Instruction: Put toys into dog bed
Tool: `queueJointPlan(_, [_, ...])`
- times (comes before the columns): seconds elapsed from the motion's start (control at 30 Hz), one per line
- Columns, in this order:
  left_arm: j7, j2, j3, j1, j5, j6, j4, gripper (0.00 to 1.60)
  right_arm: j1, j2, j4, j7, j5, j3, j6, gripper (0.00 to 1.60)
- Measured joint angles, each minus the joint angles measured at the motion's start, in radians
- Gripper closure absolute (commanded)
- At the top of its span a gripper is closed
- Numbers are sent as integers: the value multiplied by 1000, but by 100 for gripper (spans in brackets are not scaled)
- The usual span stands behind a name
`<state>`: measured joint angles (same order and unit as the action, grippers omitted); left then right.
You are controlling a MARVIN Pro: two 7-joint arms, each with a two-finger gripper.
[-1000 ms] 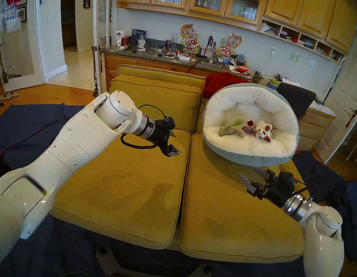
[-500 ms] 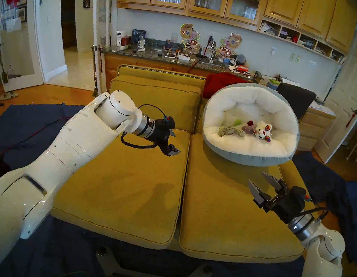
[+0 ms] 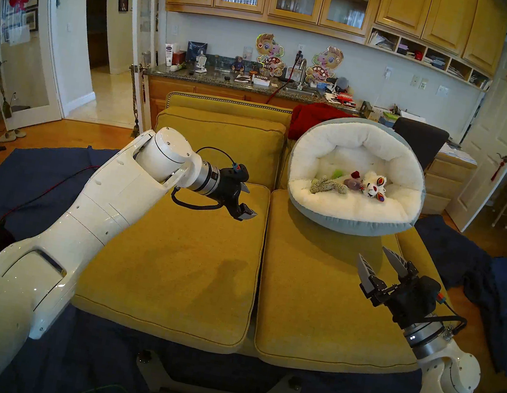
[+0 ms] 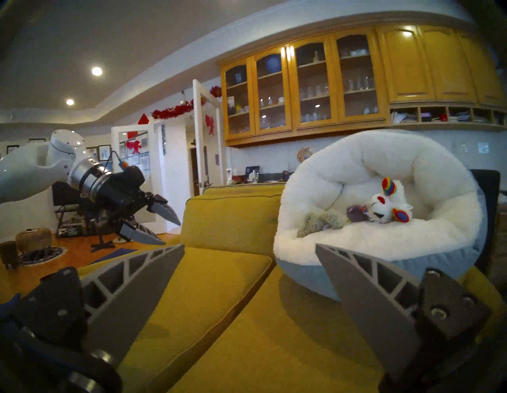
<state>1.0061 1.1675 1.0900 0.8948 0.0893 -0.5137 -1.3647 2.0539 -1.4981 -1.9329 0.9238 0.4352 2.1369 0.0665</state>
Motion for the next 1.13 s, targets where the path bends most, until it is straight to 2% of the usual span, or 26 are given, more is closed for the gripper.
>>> queueJointPlan(0.13, [1,0,2,0,0,0,0,0,27,-55,-54,-86,-70,-13,4,0])
queueJointPlan(0.23, [2,0,2,0,0,0,0,0,36,-73,-76,-124,-103,-21,-6,0])
queueJointPlan(0.33, [6,0,4,-1,0,0,0,0,47,-104,-109,-204,-167,-38,-65,0])
queueJointPlan(0.43, [8,1,4,-1,0,0,0,0,46,-114,-118,-234,-188,-44,-93,0])
queueJointPlan(0.73, [12,1,6,-1,0,0,0,0,32,-127,-122,-272,-208,-49,-145,0])
queueJointPlan(1.13, [15,2,7,-1,0,0,0,0,18,-125,-121,-255,-178,-35,-148,0])
